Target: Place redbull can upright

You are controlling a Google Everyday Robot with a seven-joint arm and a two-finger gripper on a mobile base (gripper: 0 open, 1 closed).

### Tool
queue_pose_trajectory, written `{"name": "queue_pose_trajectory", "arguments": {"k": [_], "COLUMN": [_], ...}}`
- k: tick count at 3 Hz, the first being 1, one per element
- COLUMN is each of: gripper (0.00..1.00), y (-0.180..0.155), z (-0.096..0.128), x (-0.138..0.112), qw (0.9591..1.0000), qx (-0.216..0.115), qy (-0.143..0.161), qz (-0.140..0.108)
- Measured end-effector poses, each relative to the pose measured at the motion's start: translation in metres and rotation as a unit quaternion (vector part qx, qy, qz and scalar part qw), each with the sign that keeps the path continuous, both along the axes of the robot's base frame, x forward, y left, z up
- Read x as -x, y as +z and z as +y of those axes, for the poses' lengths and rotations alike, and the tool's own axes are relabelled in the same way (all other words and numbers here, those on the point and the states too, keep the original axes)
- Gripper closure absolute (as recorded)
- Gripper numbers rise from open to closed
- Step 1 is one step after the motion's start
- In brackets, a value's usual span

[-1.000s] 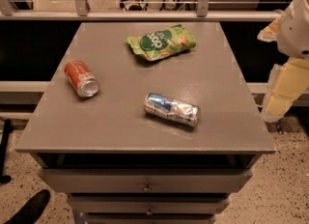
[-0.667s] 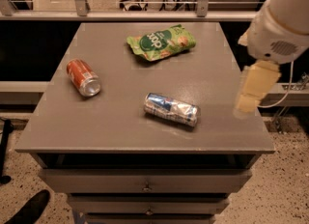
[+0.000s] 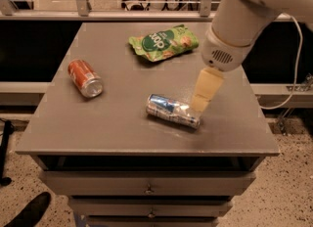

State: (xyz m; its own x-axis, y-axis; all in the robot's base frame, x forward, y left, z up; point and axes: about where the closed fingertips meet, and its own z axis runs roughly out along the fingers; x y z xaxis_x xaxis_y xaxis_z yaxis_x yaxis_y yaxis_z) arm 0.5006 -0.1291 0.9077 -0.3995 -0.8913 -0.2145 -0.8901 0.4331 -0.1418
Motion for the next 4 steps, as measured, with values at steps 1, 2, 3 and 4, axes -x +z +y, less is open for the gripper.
{"name": "queue_pose_trajectory", "arguments": {"k": [1, 2, 3, 4], "gripper": [0.00, 0.00, 0.00, 0.00], "y": [-0.023, -0.043, -0.059, -0.068], "z": [0.030, 0.062, 0.093, 0.098], "x": [-0.011, -0.015, -0.010, -0.007], "qw": [0.9992, 0.9973, 0.9962, 0.9960], "qx": [-0.019, -0.044, -0.063, -0.062], "qy": [-0.030, -0.049, -0.057, -0.060], "qz": [0.019, 0.031, 0.020, 0.023]}}
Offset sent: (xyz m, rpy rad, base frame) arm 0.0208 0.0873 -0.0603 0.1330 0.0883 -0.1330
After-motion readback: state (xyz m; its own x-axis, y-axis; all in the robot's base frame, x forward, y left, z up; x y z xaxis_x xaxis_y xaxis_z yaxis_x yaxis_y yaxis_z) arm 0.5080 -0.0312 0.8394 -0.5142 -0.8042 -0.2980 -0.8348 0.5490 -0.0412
